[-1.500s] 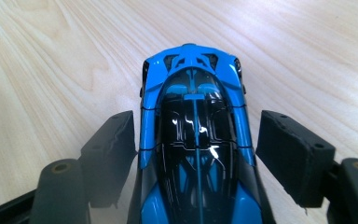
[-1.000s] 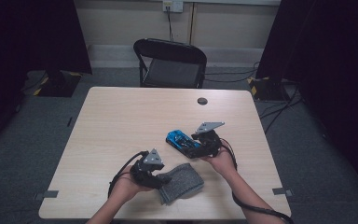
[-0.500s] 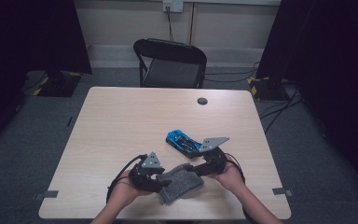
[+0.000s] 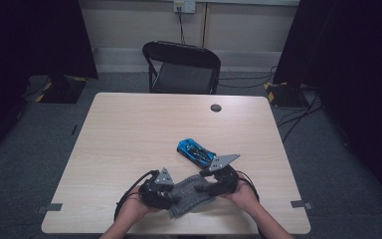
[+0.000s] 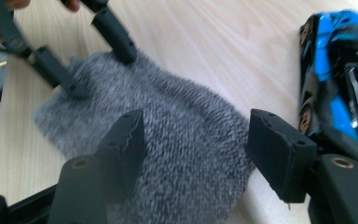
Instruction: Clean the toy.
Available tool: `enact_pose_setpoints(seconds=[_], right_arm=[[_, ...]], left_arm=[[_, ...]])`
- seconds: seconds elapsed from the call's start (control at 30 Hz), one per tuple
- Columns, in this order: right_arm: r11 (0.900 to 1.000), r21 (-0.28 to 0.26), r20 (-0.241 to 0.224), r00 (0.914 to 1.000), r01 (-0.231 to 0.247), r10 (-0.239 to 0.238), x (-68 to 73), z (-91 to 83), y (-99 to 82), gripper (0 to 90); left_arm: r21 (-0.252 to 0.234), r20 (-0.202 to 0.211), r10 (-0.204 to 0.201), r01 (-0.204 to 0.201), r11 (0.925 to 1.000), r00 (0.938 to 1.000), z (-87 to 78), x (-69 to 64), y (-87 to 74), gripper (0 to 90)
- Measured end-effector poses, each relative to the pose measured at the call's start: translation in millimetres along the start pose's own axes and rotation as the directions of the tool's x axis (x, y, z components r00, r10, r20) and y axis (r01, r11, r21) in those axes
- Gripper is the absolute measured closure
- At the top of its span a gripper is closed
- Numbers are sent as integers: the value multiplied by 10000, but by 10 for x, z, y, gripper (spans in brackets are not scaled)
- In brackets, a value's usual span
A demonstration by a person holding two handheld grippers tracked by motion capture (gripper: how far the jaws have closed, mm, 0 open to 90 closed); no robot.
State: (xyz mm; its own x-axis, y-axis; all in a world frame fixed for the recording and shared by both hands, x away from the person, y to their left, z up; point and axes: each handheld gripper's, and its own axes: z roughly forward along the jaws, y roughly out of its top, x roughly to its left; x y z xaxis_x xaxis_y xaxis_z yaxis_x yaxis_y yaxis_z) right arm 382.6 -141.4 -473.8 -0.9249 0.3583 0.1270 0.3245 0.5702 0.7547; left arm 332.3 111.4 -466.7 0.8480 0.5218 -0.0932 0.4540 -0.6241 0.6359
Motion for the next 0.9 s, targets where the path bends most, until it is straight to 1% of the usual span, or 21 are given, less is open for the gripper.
enact_pose_setpoints(seconds=[0.03,0.07,0.13,0.23,0.3,0.37,0.43,0.47,0.5,0.63,0.67,0.7,0.73,0.77,0.8,0.87,0.9], right_arm=[[10000,34,-22,10000,19,-19,2,6,-10,365],[10000,53,-158,9999,25,-24,7,12,-26,367],[9999,94,-204,9998,44,-42,17,17,-39,368],[9999,121,-357,9994,33,-28,27,22,-58,385],[9997,239,-444,9990,89,-78,44,28,-73,394],[9995,272,-450,9989,130,-117,51,32,-78,397],[9988,420,-550,9983,239,-216,82,41,-102,406],[9988,420,-550,9983,239,-216,82,41,-102,406],[9985,468,-589,9980,271,-243,97,46,-112,406],[9986,470,-634,9978,224,-194,108,50,-124,411],[9987,470,-706,9974,190,-157,113,50,-125,412],[9986,472,-702,9973,238,-204,123,50,-120,407],[9986,472,-702,9973,238,-204,123,50,-120,407],[9988,403,-597,9979,292,-268,125,52,-104,379],[9988,403,-597,9979,292,-268,125,52,-104,379],[9992,302,-416,9988,271,-258,113,69,-74,339],[9993,252,-400,9988,286,-276,97,97,-44,328]], left_arm=[[15,-114,-28,28,10000,9999,-4,30,-4,501],[3,-152,-18,18,10000,9999,-6,45,-4,501],[-19,-271,-46,45,10000,9996,-18,84,3,500],[-22,-466,6,-7,10000,9989,-28,135,17,494],[-91,-578,-99,94,9999,9983,-22,184,20,492],[-120,-651,-106,99,9999,9978,-25,207,27,492],[-300,-812,-225,201,9993,9964,-34,255,45,489],[-300,-812,-225,201,9993,9964,-34,255,45,488],[-440,-929,-367,327,9985,9950,-36,285,57,486],[-440,-992,-413,371,9983,9942,-13,328,67,488],[-436,-1018,-428,385,9983,9939,-4,337,67,490],[-445,-1031,-516,473,9979,9933,10,347,69,490],[-445,-1031,-516,473,9979,9933,10,347,69,492],[-474,-1024,-480,434,9979,9936,12,349,75,493],[-438,-1045,-461,417,9982,9935,8,346,80,493],[-533,-1042,-461,407,9977,9935,3,348,89,493],[-579,-1019,-476,418,9974,9937,-7,353,96,491]])
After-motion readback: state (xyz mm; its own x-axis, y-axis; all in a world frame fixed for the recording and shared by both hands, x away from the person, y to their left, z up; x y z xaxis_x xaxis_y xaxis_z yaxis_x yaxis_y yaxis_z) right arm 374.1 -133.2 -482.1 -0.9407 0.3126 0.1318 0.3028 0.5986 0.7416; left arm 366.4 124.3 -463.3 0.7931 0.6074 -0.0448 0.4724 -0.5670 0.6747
